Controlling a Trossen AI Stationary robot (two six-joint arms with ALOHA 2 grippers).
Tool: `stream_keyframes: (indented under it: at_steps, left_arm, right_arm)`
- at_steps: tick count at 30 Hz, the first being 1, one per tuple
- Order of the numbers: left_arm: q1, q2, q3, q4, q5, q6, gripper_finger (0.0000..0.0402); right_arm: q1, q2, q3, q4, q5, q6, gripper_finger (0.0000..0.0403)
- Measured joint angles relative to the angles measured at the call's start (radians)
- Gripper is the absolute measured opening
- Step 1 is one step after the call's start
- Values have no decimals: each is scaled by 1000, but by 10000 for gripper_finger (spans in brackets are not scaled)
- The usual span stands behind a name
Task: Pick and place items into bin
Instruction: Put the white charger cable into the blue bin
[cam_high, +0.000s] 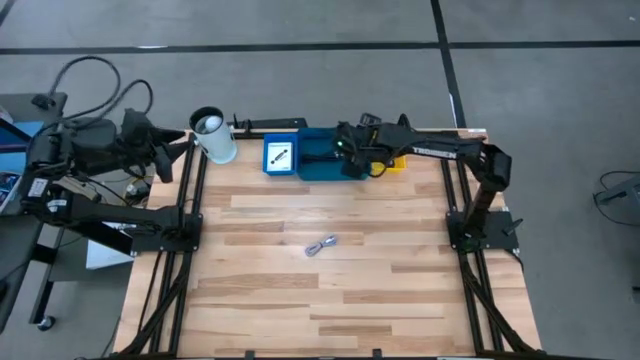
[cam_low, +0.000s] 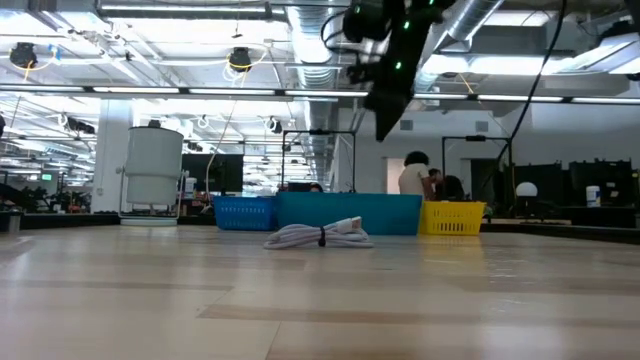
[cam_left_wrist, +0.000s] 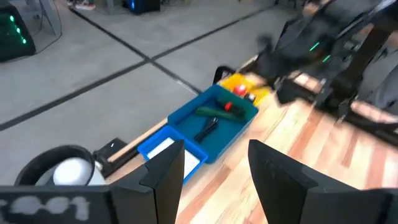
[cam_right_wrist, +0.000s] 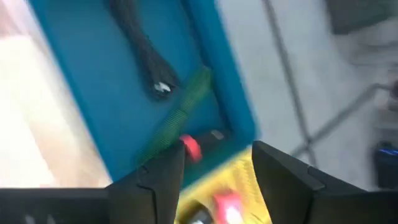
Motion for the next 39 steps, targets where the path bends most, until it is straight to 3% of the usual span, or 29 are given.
stream_keyframes:
  at_steps: [6,11,15,19,26,32,39]
  left_arm:
    - [0,3,-149,79,93,25,167]
    - [0,4,-345,393,238,96,167]
    - [7,0,-460,637,262,105,167]
    - [16,41,-544,755,340,98,167]
    - [52,196,-611,807,513,6,167]
    - [47,356,-612,892,570,-23,167]
    - [41,510,-612,762,693,107,167]
  right_arm:
    - [114,-92,15,-181,103,79,187]
    - [202,-170,15,-271,103,168,173]
    - [245,-224,15,-323,102,213,162]
    - [269,-277,15,-373,102,255,154]
    - [274,-342,15,-418,101,321,148]
    - [274,-361,15,-446,101,322,150]
    - [274,-360,15,-527,100,321,150]
